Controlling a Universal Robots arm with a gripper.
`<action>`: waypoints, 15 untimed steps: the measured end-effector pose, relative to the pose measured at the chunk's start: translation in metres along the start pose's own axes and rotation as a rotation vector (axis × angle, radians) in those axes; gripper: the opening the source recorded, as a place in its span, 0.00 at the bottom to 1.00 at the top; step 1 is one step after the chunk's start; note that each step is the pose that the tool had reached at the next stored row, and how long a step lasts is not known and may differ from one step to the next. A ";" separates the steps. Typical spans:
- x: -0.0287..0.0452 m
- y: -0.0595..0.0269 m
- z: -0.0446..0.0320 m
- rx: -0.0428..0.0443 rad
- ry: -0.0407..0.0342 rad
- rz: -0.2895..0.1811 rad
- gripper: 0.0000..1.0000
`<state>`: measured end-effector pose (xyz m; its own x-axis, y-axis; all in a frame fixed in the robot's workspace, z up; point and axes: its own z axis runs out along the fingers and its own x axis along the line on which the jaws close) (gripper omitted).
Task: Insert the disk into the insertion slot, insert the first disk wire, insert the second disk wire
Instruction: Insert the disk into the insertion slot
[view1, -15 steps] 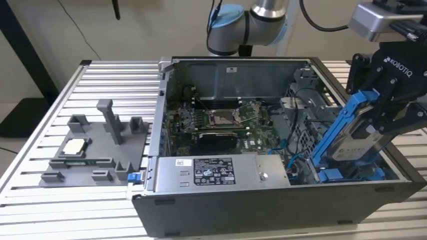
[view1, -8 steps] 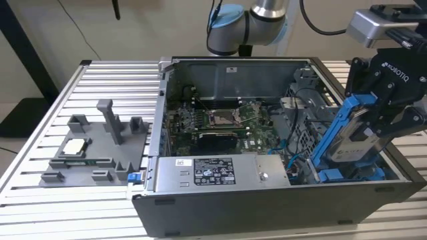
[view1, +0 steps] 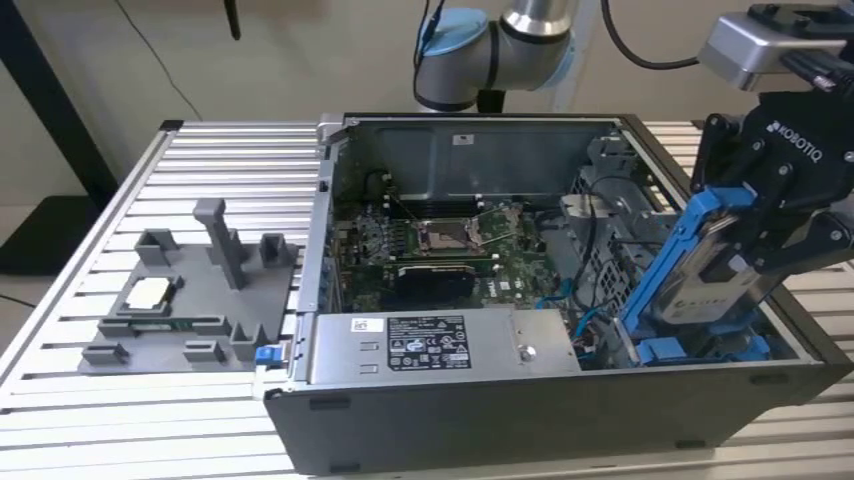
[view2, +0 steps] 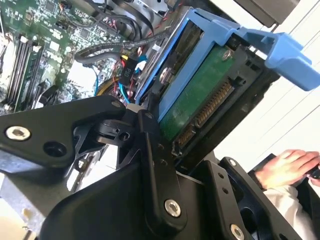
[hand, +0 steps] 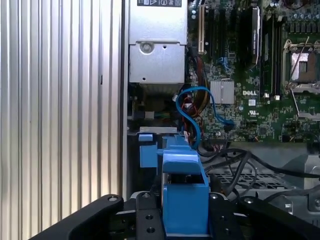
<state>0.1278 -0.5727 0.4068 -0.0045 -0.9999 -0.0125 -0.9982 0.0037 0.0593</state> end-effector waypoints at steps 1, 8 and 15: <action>-0.0001 -0.0010 -0.0007 -0.0063 0.0017 0.000 0.33; 0.0001 -0.0045 0.0047 -0.0174 0.0035 0.001 0.33; 0.0002 -0.0061 0.0169 -0.0173 0.0037 0.001 0.33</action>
<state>0.1329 -0.5727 0.3896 -0.0048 -1.0000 -0.0088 -0.9971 0.0041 0.0766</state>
